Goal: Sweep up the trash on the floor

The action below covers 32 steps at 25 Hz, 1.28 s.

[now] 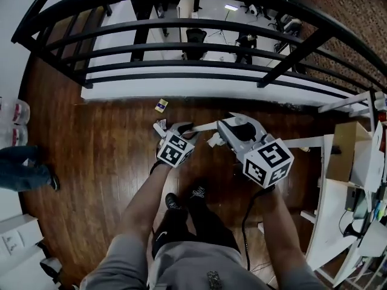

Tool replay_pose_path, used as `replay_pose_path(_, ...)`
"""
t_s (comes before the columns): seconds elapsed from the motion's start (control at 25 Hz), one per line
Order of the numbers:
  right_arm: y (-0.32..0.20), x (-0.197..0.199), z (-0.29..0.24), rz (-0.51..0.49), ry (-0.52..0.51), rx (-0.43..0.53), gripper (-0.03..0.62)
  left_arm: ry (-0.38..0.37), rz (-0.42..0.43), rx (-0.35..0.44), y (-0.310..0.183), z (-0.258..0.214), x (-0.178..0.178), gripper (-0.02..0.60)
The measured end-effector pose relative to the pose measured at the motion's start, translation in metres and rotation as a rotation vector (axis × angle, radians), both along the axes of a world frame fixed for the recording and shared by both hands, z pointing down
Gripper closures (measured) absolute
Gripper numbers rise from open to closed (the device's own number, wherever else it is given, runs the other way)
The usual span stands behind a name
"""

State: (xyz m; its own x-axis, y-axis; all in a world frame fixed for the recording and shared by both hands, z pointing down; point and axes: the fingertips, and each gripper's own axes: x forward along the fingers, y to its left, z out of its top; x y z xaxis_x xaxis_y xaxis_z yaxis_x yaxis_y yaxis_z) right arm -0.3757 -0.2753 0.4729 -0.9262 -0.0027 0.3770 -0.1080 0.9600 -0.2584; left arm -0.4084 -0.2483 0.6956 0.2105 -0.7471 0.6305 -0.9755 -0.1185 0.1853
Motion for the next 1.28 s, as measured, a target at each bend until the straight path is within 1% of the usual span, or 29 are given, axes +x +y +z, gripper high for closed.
replay_pose_path(0.2,-0.056,0.067,-0.025,0.143,-0.056,-0.029,0.494,-0.016,0.143,0.004,-0.052,-0.028,0.062,0.446)
replay_pose_path(0.44,-0.101,0.146,-0.045,0.317,-0.071,0.010,0.493,0.002,0.333,0.020,-0.108,-0.043,0.144,0.448)
replay_pose_path(0.64,-0.124,0.211,-0.057,0.479,-0.057,0.051,0.493,0.045,0.497,0.038,-0.141,-0.053,0.215,0.448)
replay_pose_path(0.84,-0.130,0.261,-0.062,0.633,-0.013,0.075,0.493,0.100,0.667,0.055,-0.153,-0.057,0.275,0.446)
replay_pose_path(1.0,-0.126,0.292,-0.058,0.748,0.021,0.081,0.493,0.142,0.781,0.058,-0.152,-0.052,0.312,0.446)
replay_pose_path(1.16,-0.120,0.315,-0.039,0.843,0.057,0.075,0.493,0.167,0.888,0.051,-0.148,-0.033,0.341,0.445)
replay_pose_path(1.28,-0.113,0.319,-0.017,0.876,0.088,0.056,0.493,0.164,0.936,0.027,-0.144,-0.010,0.348,0.443)
